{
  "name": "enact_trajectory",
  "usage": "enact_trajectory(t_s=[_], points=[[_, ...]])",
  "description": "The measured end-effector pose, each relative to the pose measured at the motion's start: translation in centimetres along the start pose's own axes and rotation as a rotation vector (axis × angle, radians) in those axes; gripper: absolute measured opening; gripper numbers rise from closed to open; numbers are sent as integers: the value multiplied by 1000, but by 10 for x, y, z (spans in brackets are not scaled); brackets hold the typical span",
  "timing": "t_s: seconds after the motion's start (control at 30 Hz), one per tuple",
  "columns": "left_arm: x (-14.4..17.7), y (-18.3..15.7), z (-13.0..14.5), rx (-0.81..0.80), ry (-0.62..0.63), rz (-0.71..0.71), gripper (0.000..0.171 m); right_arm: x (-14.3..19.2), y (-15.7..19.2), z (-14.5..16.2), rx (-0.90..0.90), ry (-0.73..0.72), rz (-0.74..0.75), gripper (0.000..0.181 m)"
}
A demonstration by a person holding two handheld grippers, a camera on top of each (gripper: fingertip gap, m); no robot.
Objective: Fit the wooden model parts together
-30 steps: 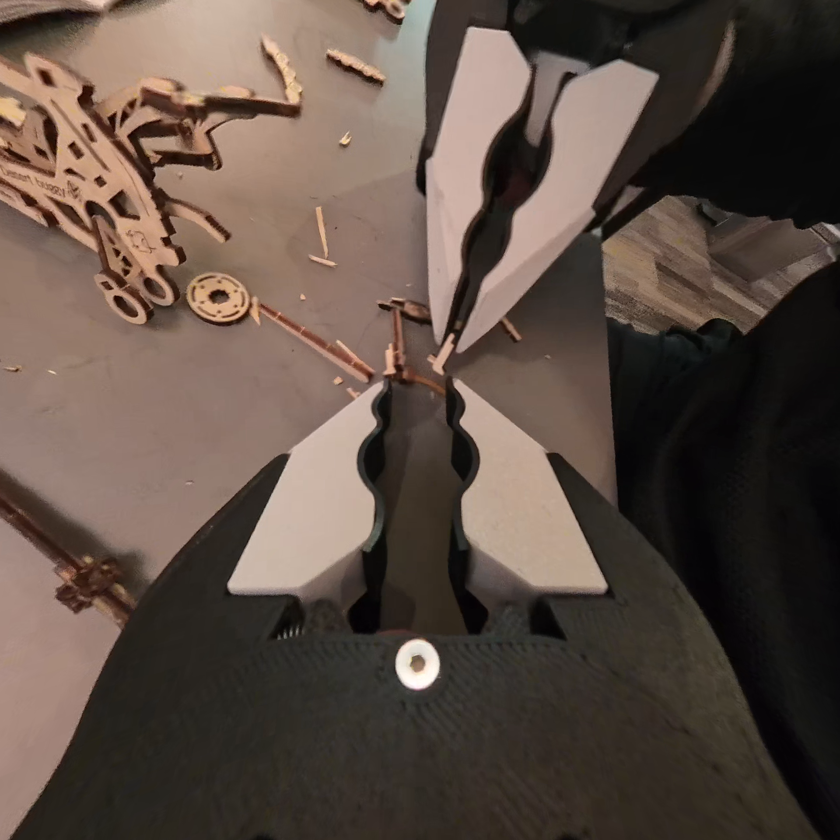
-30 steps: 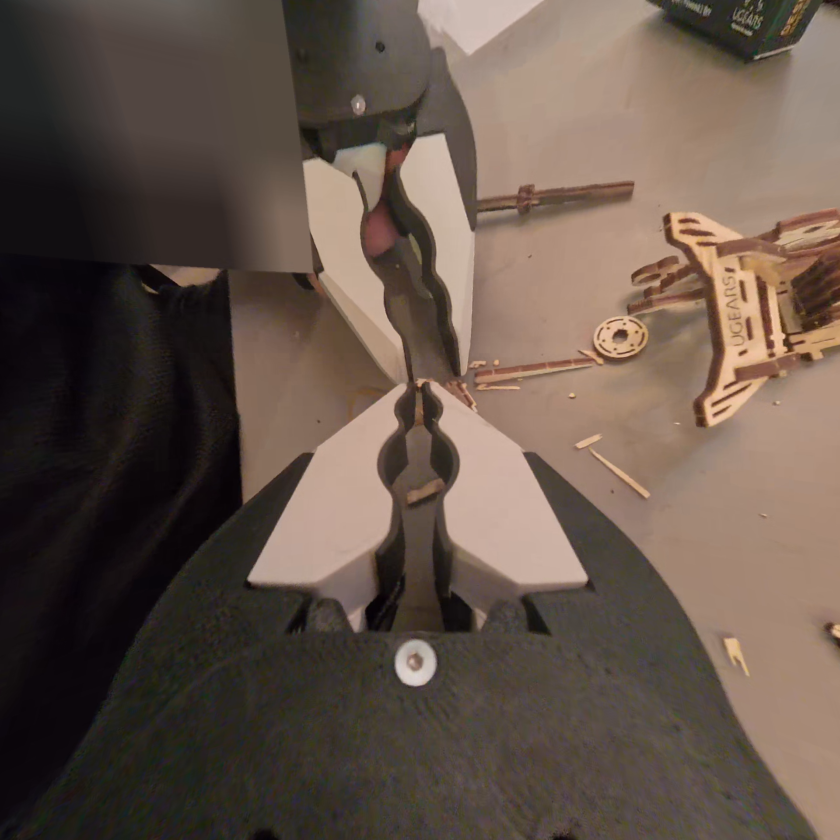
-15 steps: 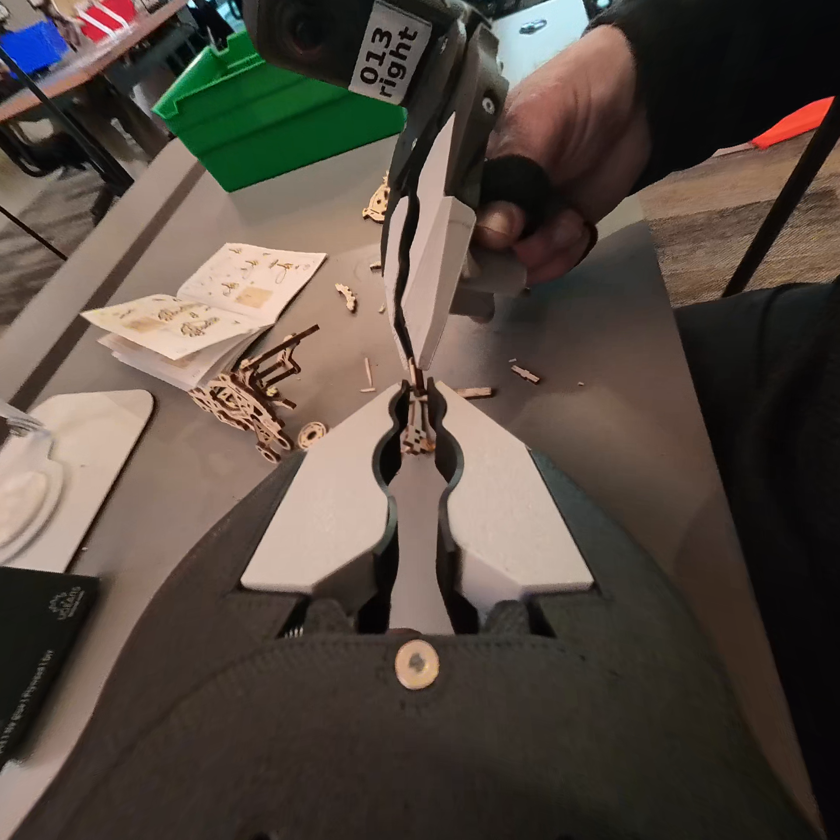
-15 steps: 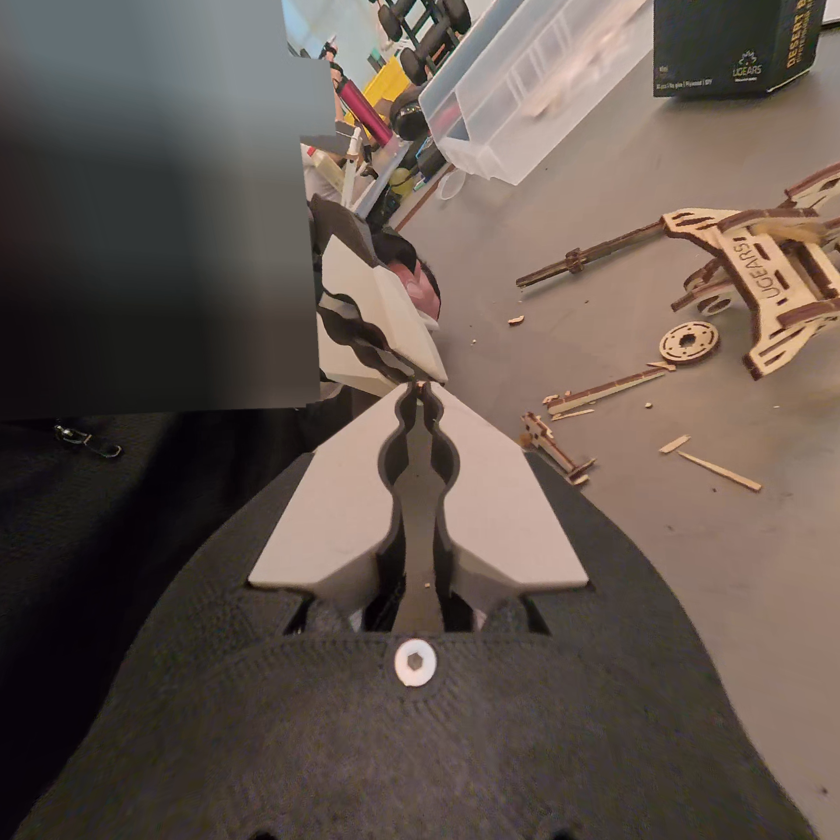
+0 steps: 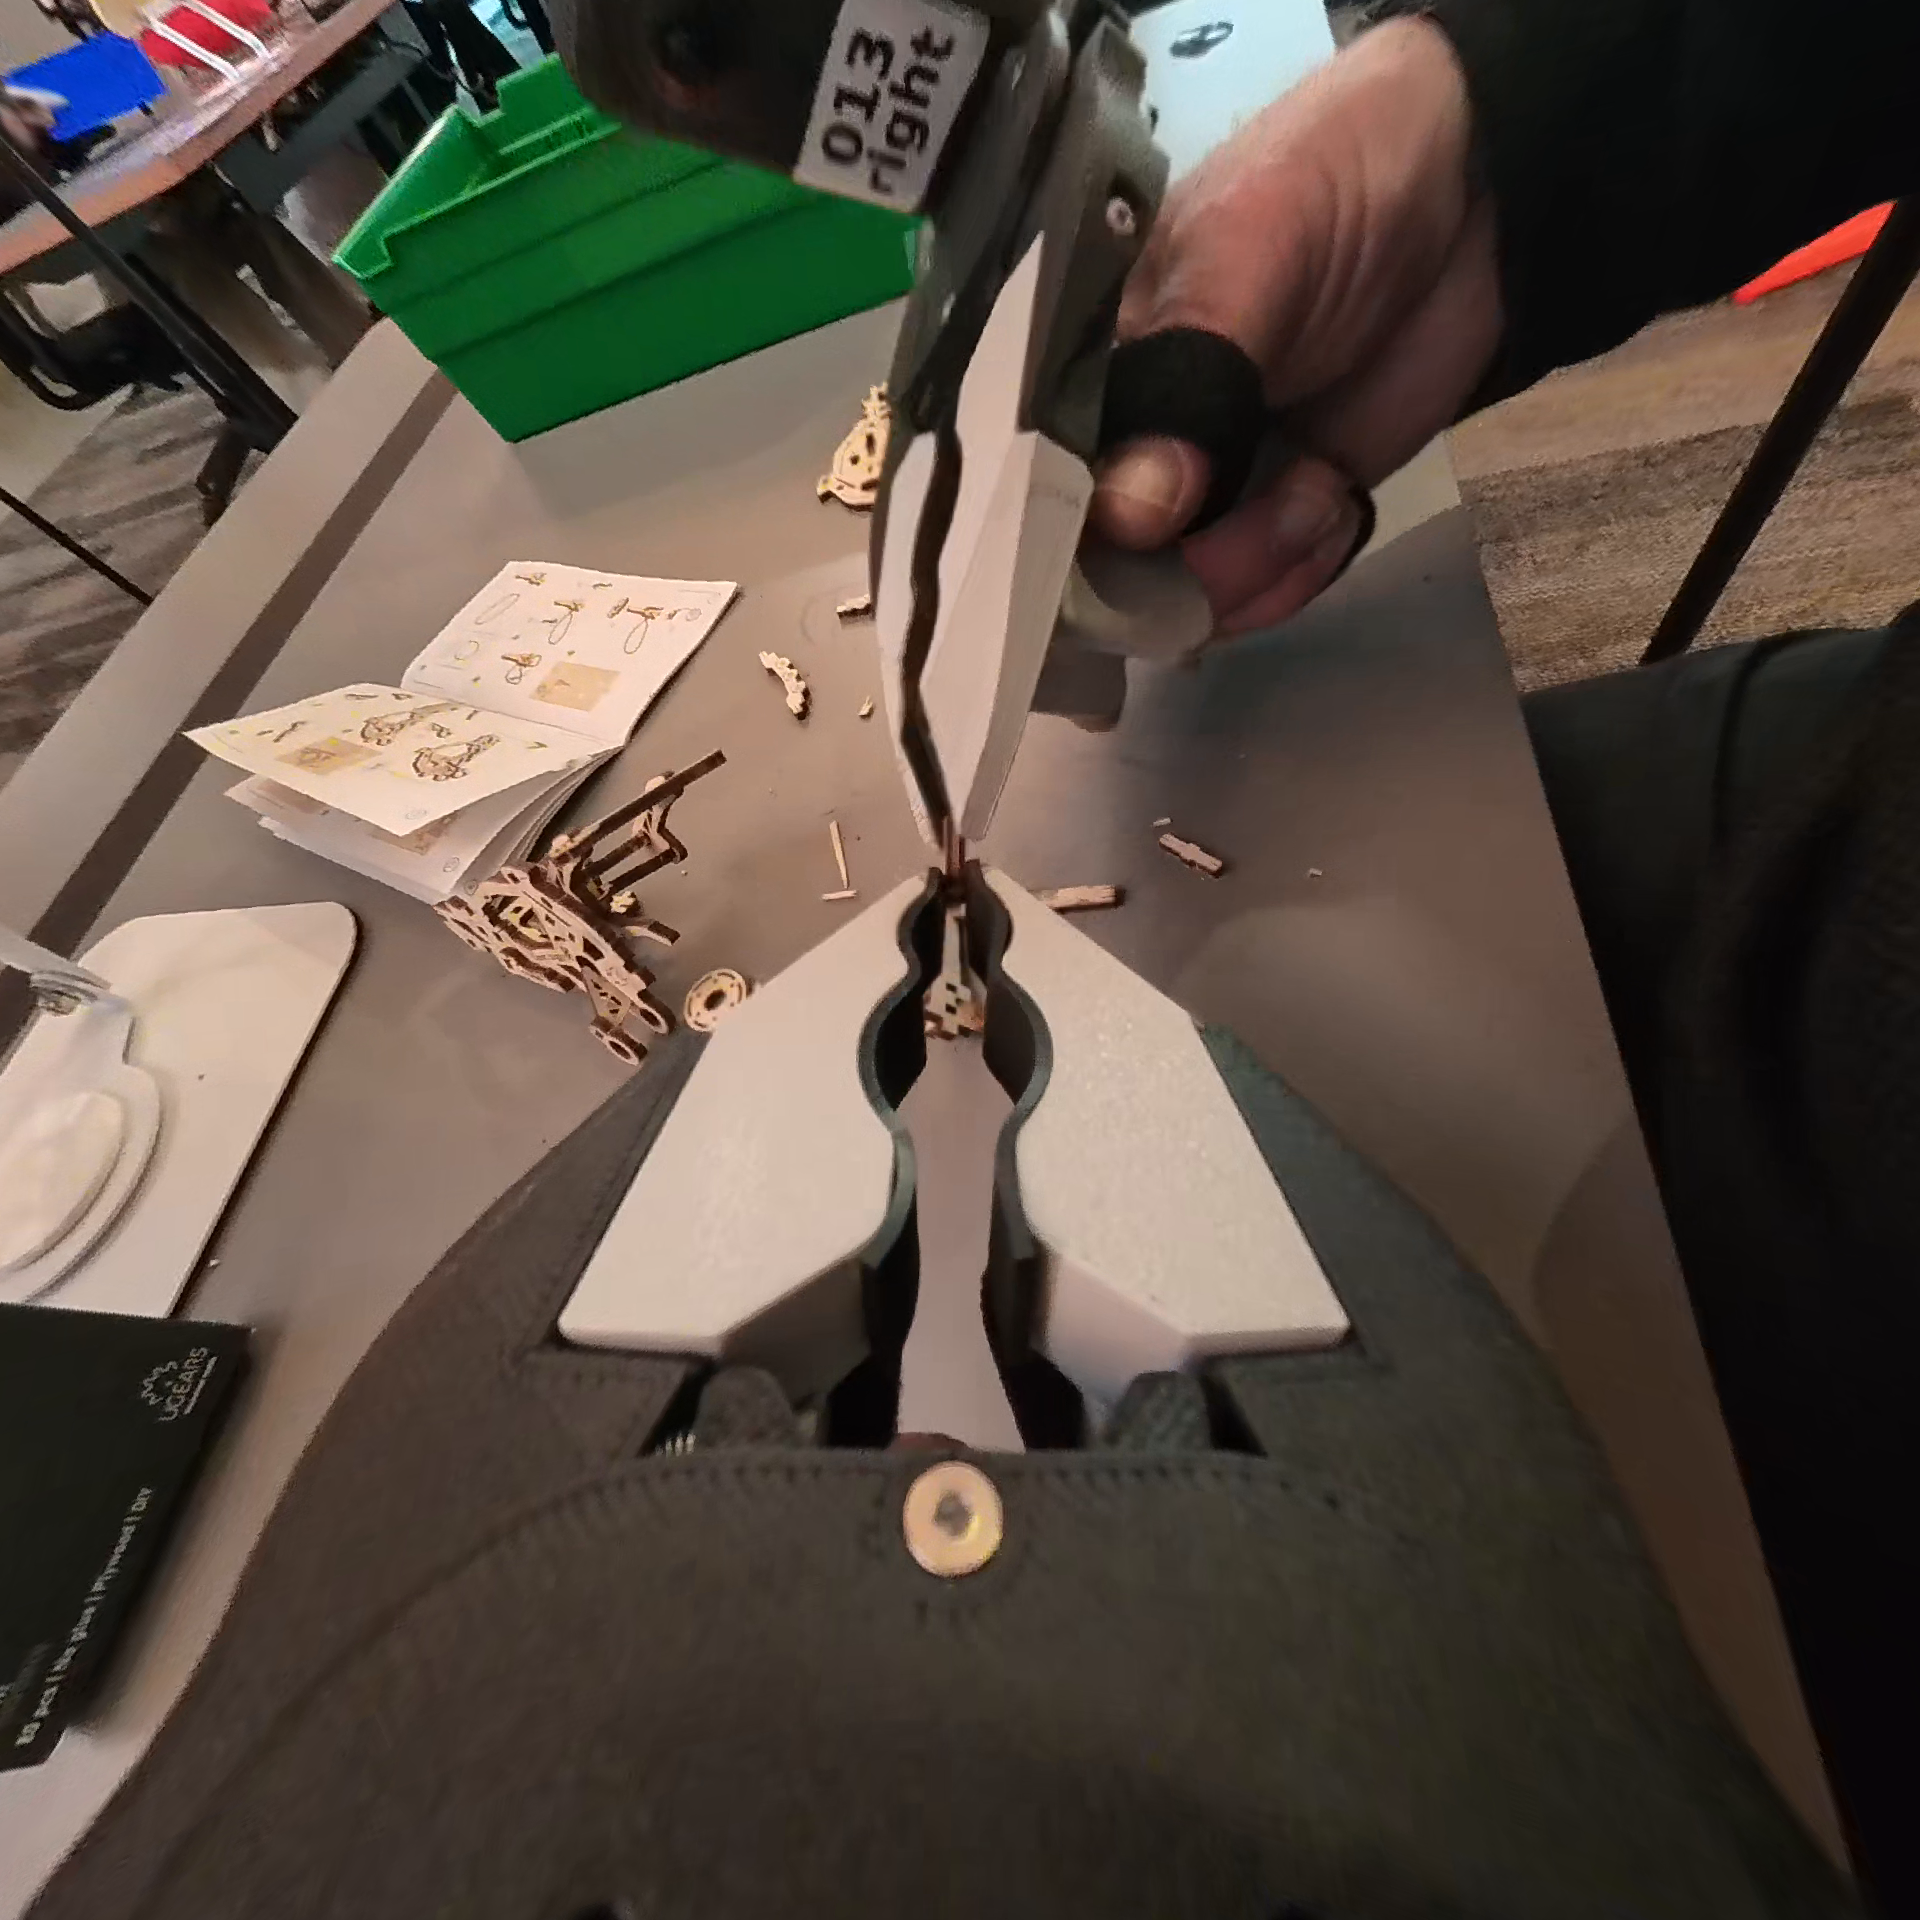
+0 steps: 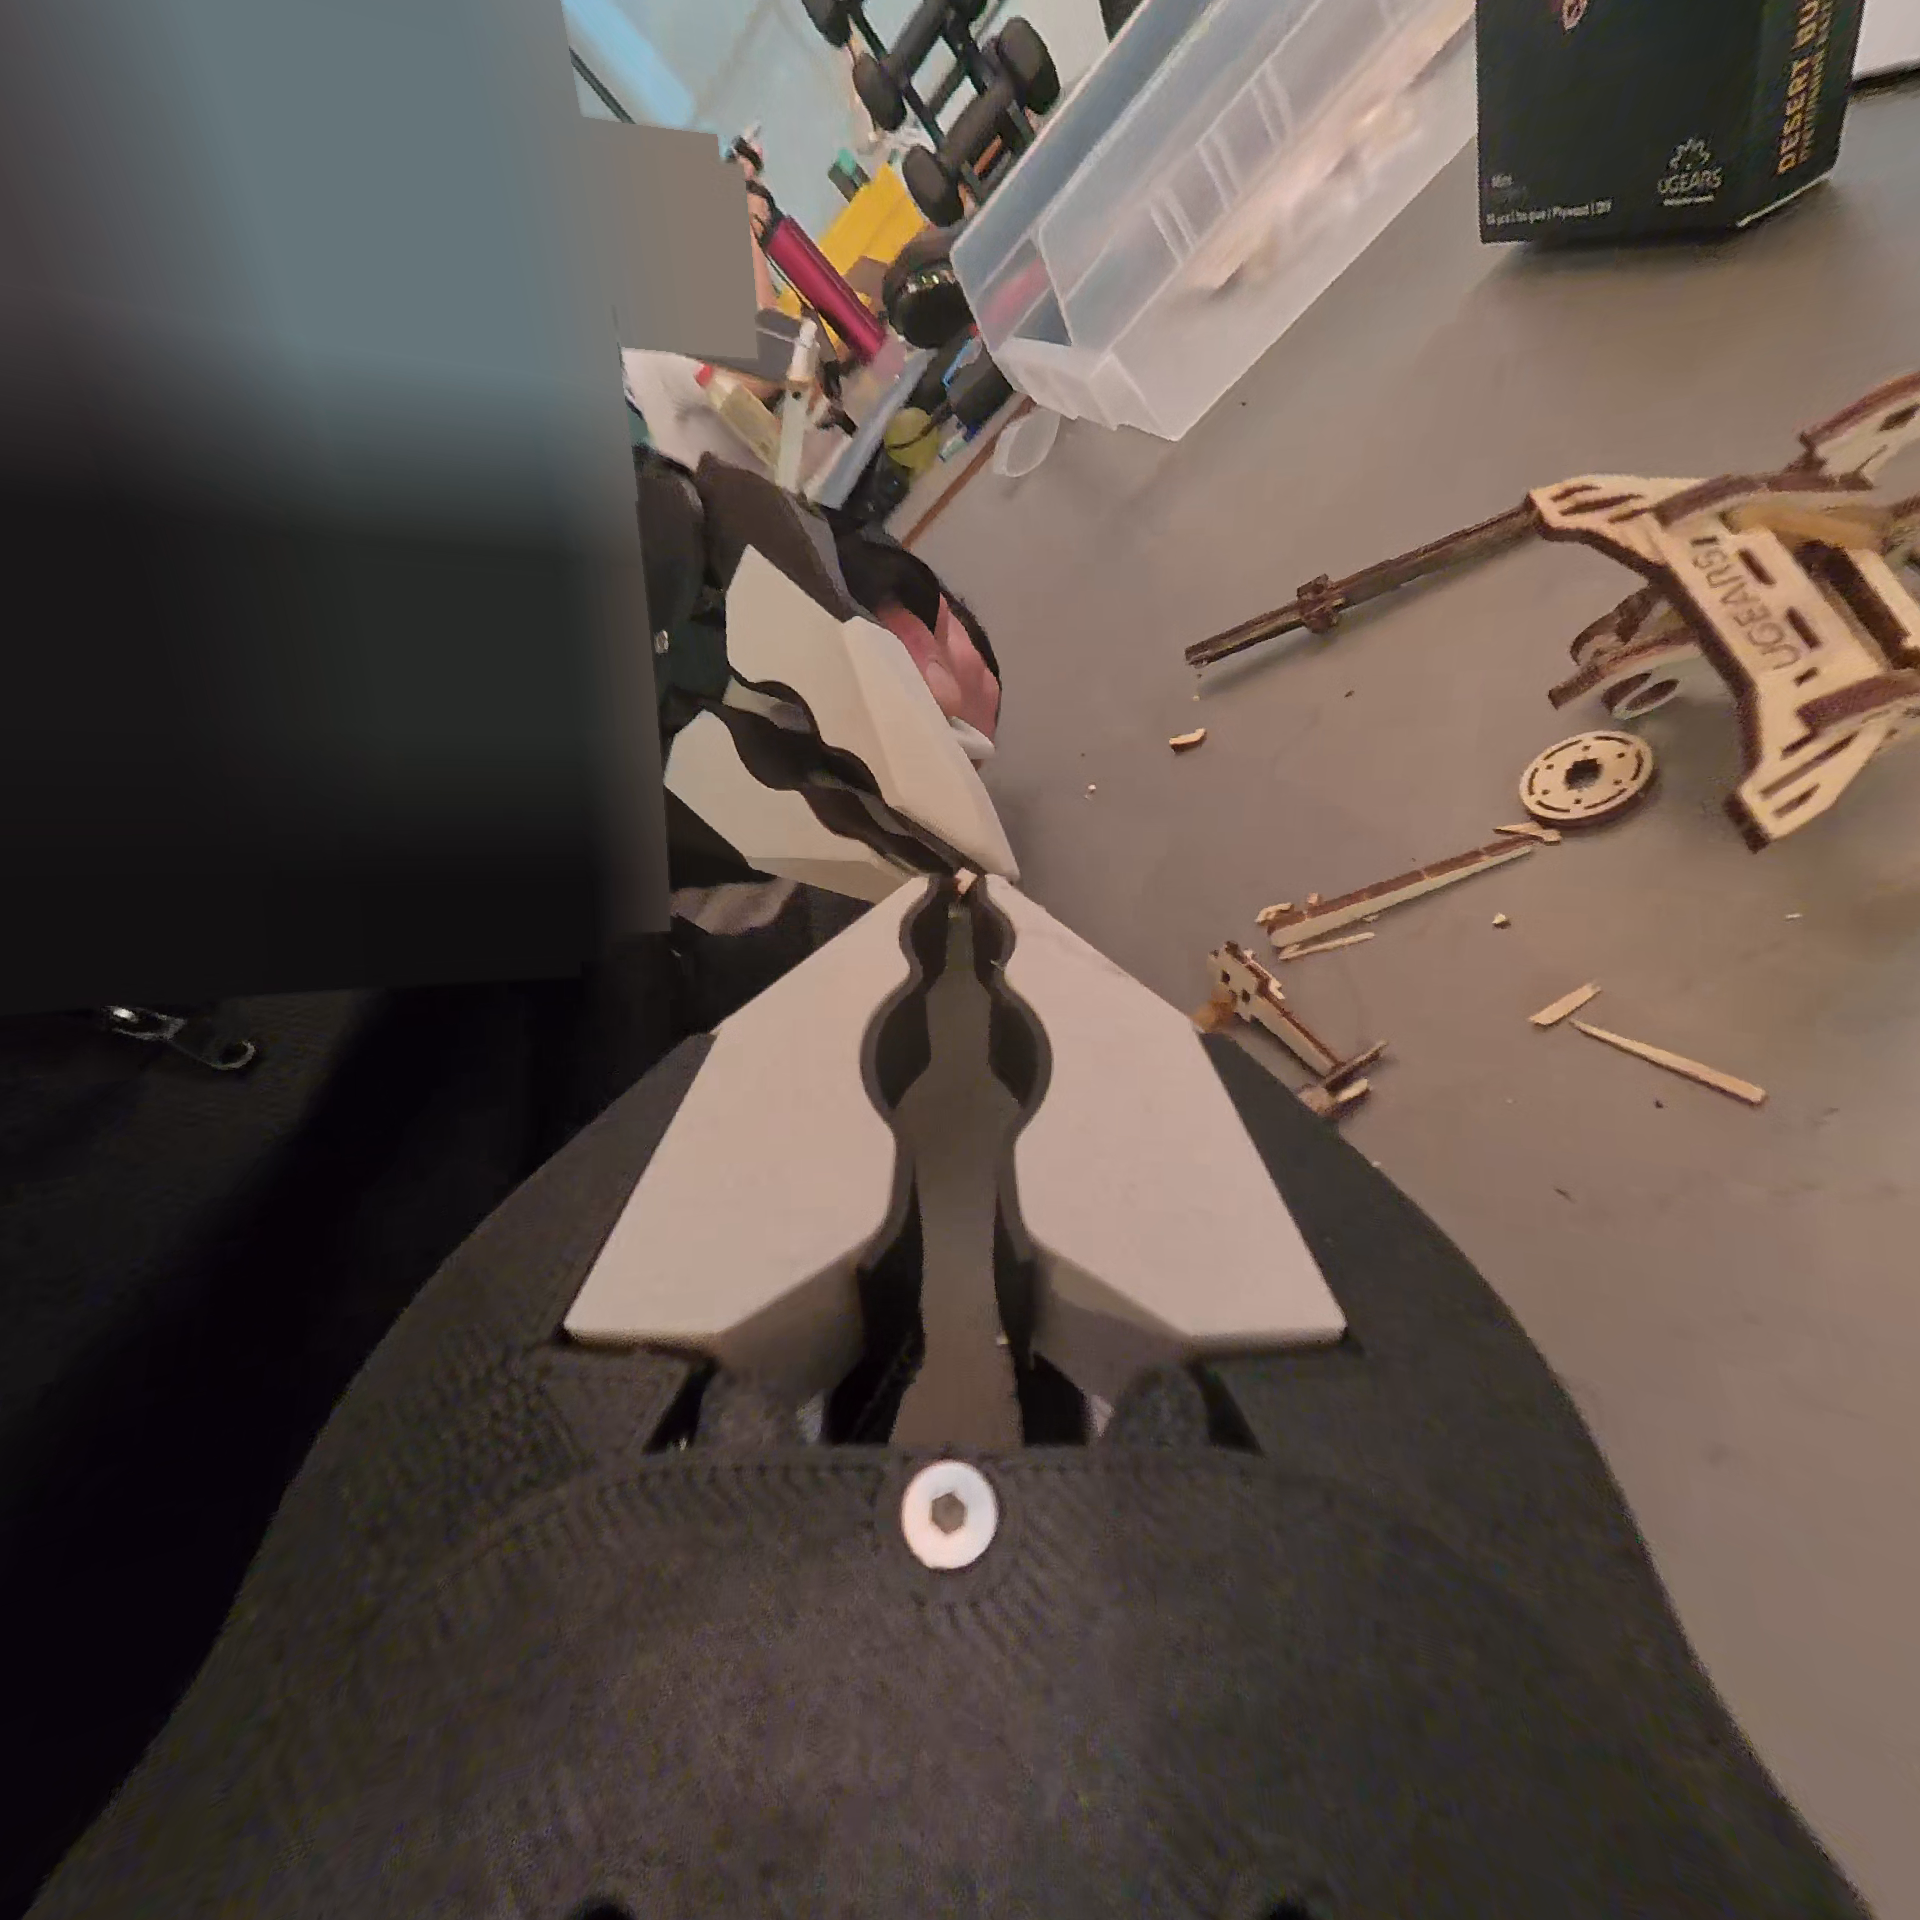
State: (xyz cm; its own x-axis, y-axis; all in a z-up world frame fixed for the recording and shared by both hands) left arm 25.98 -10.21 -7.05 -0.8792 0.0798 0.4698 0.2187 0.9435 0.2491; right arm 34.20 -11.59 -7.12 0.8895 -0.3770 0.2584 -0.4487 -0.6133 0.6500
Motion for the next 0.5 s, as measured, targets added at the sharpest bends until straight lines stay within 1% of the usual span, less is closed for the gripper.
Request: enact_trajectory(t_s=[0.07, 0.1, 0.23, 0.3, 0.37, 0.5], points=[[-1, 0, 0, 6, 24, 28, 1, 4, 1, -3, 100, 19, 65, 14], [-2, -1, 1, 17, 40, 57, 1, 6, 2, -4, 177, 40, 110, 15], [-3, 2, -2, 18, 82, 99, 1, 6, 12, -4, 606, 197, 304, 6], [-5, 2, -2, 15, 116, 132, 1, 2, 16, -1, 771, 281, 353, 6], [-7, 1, -1, -10, 147, 144, 1, -1, 17, 2, 871, 343, 386, 5], [-10, -4, 1, -52, 213, 169, 1, -6, 16, 8, 1016, 450, 426, 1]])
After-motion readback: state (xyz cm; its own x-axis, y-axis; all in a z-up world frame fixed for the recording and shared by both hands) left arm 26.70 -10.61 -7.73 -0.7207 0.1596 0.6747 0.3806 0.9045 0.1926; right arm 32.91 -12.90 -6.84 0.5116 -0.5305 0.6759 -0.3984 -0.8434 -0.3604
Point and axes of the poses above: each gripper's, where its closed fingertips meet, x back along the fingers, z out of its underside, y = z × x across the jaws, the point moved 5 cm from there along x, back along the fingers, and after that the axes turned 5 degrees about z, right-handed, at the moved point
